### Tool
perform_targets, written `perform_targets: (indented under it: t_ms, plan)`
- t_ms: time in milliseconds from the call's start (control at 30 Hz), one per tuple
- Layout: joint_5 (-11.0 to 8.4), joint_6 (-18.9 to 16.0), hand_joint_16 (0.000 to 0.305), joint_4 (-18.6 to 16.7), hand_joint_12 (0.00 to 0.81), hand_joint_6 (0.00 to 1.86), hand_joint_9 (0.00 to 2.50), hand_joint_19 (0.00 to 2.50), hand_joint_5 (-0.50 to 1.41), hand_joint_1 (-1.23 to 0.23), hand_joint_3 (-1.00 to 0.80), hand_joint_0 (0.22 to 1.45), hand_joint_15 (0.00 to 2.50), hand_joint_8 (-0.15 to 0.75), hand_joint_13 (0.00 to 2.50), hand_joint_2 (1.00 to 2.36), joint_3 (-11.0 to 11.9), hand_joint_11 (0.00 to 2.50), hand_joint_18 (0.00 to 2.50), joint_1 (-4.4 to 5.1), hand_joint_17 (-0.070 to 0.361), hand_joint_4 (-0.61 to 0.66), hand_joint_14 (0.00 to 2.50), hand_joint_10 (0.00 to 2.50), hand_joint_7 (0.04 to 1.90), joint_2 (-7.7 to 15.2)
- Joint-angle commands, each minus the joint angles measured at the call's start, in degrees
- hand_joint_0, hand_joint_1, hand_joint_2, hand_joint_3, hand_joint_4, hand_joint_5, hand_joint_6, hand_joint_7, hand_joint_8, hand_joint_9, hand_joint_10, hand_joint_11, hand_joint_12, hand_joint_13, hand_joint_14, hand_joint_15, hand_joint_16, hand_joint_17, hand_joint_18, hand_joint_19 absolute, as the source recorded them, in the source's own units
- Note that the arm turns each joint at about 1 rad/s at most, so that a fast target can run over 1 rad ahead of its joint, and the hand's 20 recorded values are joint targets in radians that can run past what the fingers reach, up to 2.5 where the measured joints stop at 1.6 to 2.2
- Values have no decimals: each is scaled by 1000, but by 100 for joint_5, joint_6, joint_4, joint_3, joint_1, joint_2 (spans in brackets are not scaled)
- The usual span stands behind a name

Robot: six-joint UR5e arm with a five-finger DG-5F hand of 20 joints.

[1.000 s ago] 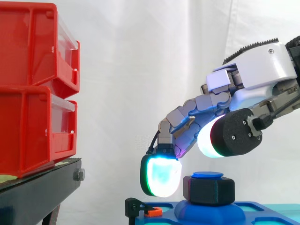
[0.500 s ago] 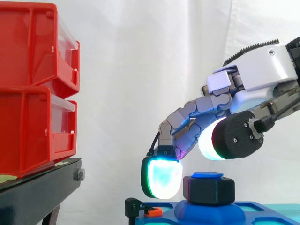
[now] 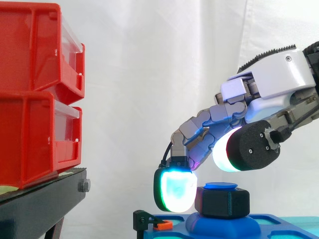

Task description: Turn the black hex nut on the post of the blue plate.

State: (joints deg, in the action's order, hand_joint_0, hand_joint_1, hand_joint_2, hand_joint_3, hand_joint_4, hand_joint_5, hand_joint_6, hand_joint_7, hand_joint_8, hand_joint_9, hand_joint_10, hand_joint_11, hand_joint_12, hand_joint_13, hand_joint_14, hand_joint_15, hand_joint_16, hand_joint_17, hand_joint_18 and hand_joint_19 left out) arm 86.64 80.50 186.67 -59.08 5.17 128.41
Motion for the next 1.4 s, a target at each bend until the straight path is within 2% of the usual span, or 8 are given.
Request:
perform_targets:
  t_ms: [0,433,800,1167,1367]
  plan:
    - [37,18,15,1,216,503,497,304,-136,-307,-500,526,82,268,392,1000,1,0,0,-25,33,322,3,0,984,8]
    - [222,27,14,-16,215,503,498,310,-135,-307,-500,527,85,269,392,1000,1,0,0,-174,32,322,3,0,989,0]
    - [389,89,14,10,215,503,499,310,-135,-308,-500,526,88,267,392,1000,1,0,0,-376,32,323,3,0,990,0]
    - [494,115,14,19,215,503,498,309,-135,-306,-500,526,84,268,389,1000,63,0,0,-464,31,327,3,0,989,0]
    - [503,150,14,80,215,503,496,307,-136,-306,-500,526,84,267,391,1000,203,0,0,-455,31,322,3,0,979,0]
